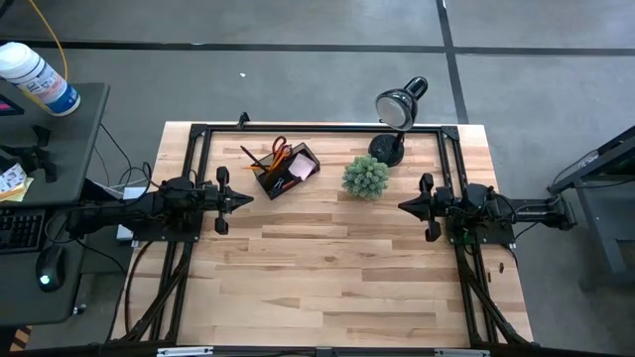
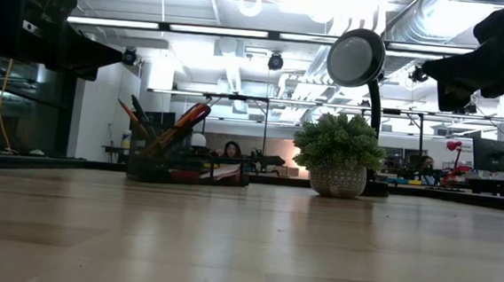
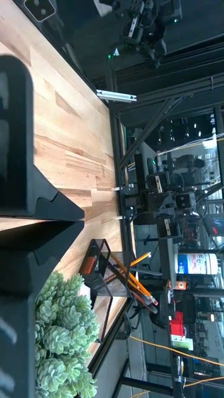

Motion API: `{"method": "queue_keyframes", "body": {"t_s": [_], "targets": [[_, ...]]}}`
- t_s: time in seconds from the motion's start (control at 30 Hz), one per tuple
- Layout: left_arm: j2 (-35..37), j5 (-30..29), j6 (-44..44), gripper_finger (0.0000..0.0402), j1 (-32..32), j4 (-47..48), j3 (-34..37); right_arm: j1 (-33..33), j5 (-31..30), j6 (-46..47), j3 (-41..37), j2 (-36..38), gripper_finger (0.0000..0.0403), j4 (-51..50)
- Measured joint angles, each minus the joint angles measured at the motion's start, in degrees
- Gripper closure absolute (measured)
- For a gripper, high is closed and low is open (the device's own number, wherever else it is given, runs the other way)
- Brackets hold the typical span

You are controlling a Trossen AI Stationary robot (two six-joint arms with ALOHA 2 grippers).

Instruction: Pick and place office supplies into organizer

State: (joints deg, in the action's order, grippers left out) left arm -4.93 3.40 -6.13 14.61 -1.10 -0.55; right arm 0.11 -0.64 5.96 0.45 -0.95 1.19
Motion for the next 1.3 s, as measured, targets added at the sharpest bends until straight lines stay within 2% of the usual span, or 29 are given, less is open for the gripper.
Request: {"method": "queue_keyframes", "body": {"t_s": [1.3], "targets": [[0.0, 0.0, 0.0, 0.0401, 0.0, 0.01, 0.0, 0.0, 0.0, -0.01, 0.0, 0.0, 0.0399, 0.0]]}}
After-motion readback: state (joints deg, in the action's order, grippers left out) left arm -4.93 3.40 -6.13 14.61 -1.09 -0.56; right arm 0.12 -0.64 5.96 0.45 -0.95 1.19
